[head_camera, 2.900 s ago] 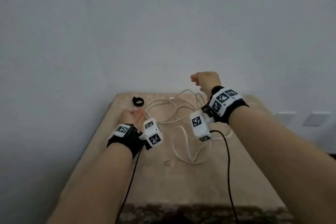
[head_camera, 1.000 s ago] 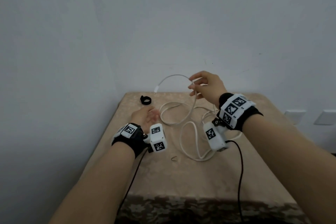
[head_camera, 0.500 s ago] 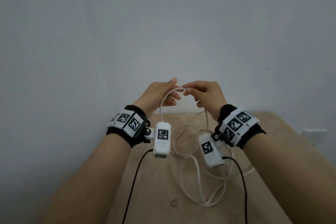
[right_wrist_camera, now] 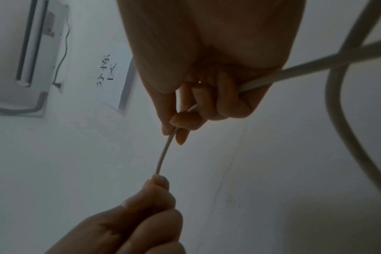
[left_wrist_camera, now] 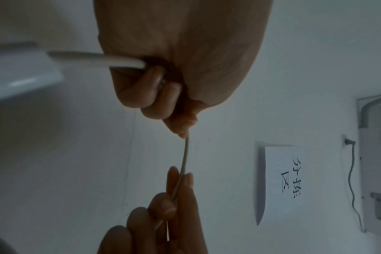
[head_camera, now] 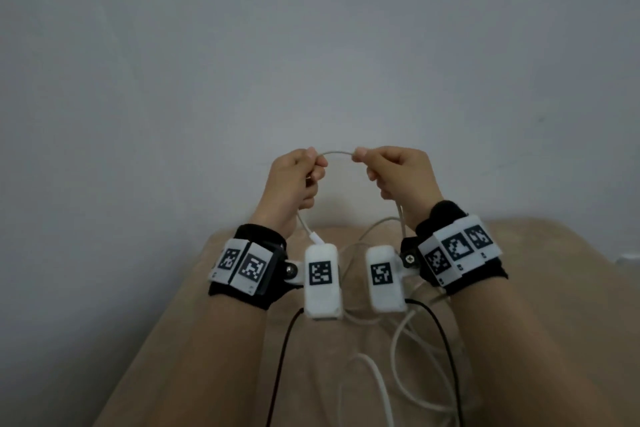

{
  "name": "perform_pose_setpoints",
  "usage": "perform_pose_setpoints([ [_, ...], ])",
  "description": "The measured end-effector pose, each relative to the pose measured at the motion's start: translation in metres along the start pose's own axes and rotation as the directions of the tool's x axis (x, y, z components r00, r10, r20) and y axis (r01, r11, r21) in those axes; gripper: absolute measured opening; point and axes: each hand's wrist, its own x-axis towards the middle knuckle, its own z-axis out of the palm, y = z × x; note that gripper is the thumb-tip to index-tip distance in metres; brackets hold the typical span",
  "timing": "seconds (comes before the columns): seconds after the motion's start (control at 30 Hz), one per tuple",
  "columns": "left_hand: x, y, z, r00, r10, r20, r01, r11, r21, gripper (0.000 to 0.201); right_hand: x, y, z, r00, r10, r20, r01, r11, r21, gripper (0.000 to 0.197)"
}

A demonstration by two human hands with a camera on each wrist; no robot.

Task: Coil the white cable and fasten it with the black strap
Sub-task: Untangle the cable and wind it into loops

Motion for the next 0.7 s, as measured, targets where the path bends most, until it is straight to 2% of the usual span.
perform_pose_setpoints([
  [0.17,0.004,-0.002,-0.004,0.997,-0.035,-0.076,0.028,0.995,-0.097,0.031,0.001,-0.003,-0.003,0.999,0.003,0.050,-0.002,0.999,-0.036,0.021],
  [0.33,-0.011,0.005,-0.017,0.987,-0.147,0.065,0.149,0.988,-0.029,0.020,-0.002,-0.014,-0.007,0.994,-0.036,0.101,0.045,0.996,-0.079,0.022],
  [0.4,-0.013,0.012,-0.021,0.983,-0.130,0.132,0.129,0.992,0.010,0.027,-0.005,-0.020,-0.003,0.987,-0.074,0.140,0.091,0.988,-0.122,0.021],
  [0.53,-0.015,0.022,-0.021,0.967,-0.053,0.248,0.006,0.983,0.185,0.035,-0.010,-0.025,0.009,0.966,-0.121,0.227,0.164,0.969,-0.182,0.021],
  [0.63,-0.016,0.024,-0.027,0.974,-0.024,0.225,-0.024,0.977,0.211,0.034,-0.009,-0.023,0.009,0.965,-0.085,0.247,0.118,0.986,-0.120,0.022],
  [0.7,-0.015,0.026,-0.033,0.989,-0.012,0.150,-0.007,0.993,0.121,0.033,-0.008,-0.021,0.004,0.972,-0.057,0.228,0.072,0.996,-0.060,0.022],
])
